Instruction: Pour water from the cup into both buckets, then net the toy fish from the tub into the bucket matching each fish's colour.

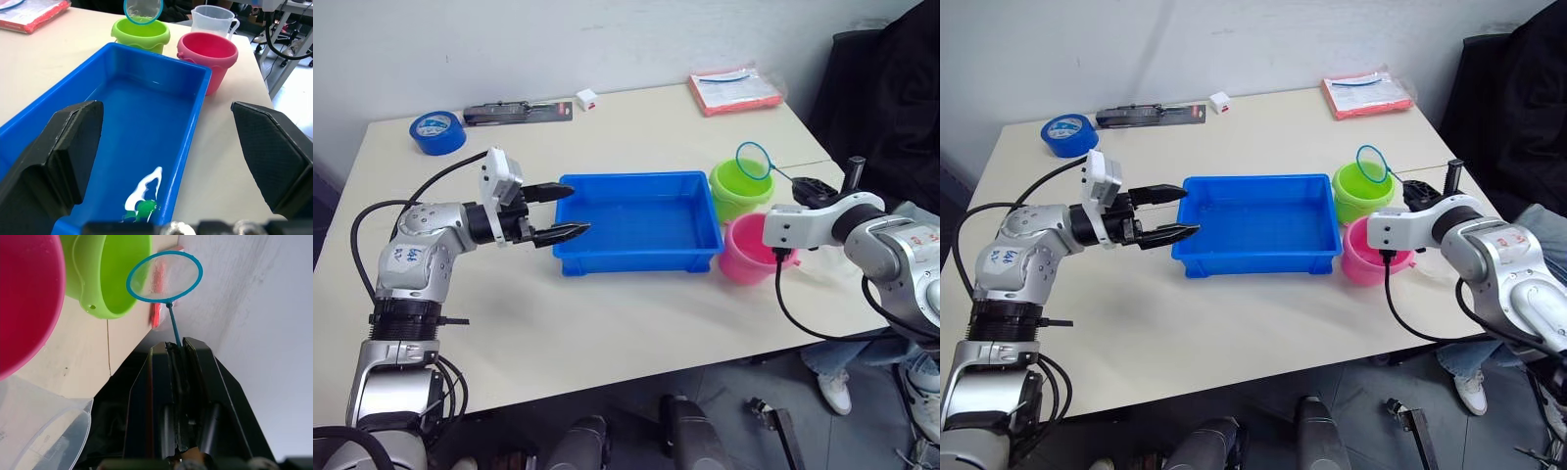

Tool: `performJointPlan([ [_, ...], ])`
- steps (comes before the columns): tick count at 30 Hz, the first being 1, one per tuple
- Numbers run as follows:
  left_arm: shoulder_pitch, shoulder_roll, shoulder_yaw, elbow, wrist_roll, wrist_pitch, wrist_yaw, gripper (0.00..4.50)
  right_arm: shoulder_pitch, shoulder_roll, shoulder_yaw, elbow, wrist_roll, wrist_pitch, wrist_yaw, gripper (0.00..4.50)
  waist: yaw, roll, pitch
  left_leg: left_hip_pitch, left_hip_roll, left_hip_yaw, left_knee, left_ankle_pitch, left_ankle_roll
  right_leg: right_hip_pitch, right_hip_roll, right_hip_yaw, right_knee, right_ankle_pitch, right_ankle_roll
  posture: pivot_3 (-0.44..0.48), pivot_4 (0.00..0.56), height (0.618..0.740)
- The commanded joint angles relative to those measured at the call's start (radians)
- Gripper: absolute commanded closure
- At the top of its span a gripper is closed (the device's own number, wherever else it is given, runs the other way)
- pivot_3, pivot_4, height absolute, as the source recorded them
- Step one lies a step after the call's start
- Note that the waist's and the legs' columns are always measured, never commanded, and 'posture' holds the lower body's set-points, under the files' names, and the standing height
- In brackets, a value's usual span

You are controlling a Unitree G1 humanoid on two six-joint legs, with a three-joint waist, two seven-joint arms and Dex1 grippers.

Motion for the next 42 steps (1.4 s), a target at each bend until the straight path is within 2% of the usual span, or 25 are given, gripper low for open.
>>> performJointPlan([
  [1,0.013,0.023,0.042,-0.057,-0.024,0.022,0.007,0.0,-0.117,0.111,-0.128,-0.052,0.14,0.126,0.098,3.71,-0.004,0.0,0.0,0.0,0.0,0.0,0.0,0.0,0.0,0.0,0.0,0.0,0.0,0.0,0.0,0.0,0.15,0.74],
  [6,0.057,0.068,0.085,-0.113,-0.044,0.082,0.024,0.0,-0.243,0.277,-0.174,-0.077,0.381,0.39,0.301,3.71,-0.003,0.0,0.0,0.0,0.002,-0.002,0.0,0.0,-0.001,0.001,0.001,0.0,0.0,0.0,0.0,0.0,0.15,0.74],
  [11,0.116,0.136,0.139,-0.196,-0.063,0.169,0.057,0.0,-0.351,0.368,-0.068,-0.03,0.498,0.497,0.436,3.71,-0.001,0.0,0.0,0.0,0.001,-0.002,0.0,0.0,0.0,0.001,0.0,0.0,0.0,0.0,0.0,0.0,0.15,0.74],
  [15,0.183,0.211,0.196,-0.253,-0.081,0.224,0.054,0.0,-0.415,0.403,0.038,0.053,0.488,0.451,0.472,3.71,-0.002,0.0,0.0,0.0,0.001,-0.002,0.0,0.0,0.0,0.001,0.0,0.0,0.0,0.0,0.0,0.0,0.15,0.74],
  [23,0.325,0.301,0.32,-0.361,-0.165,0.349,0.055,0.0,-0.481,0.46,0.163,0.177,0.476,0.345,0.522,3.71,-0.003,0.0,0.0,0.0,0.001,-0.003,0.0,0.0,0.0,0.001,0.0,-0.001,0.0,0.0,0.0,0.0,0.15,0.74],
  [29,0.434,0.3,0.396,-0.469,-0.211,0.399,0.099,0.0,-0.508,0.505,0.226,0.27,0.45,0.268,0.55,3.71,-0.005,0.0,0.0,0.0,0.001,-0.003,-0.001,0.0,-0.001,0.001,0.0,-0.001,0.0,0.0,0.0,0.0,0.15,0.74],
  [42,0.577,0.274,0.518,-0.629,-0.304,0.466,0.2,0.0,-0.534,0.603,0.309,0.367,0.391,0.149,0.608,3.71,-0.007,0.0,0.0,0.0,0.001,-0.003,-0.001,0.0,-0.001,0.001,0.0,0.0,0.0,0.0,0.0,0.0,0.15,0.74],
])
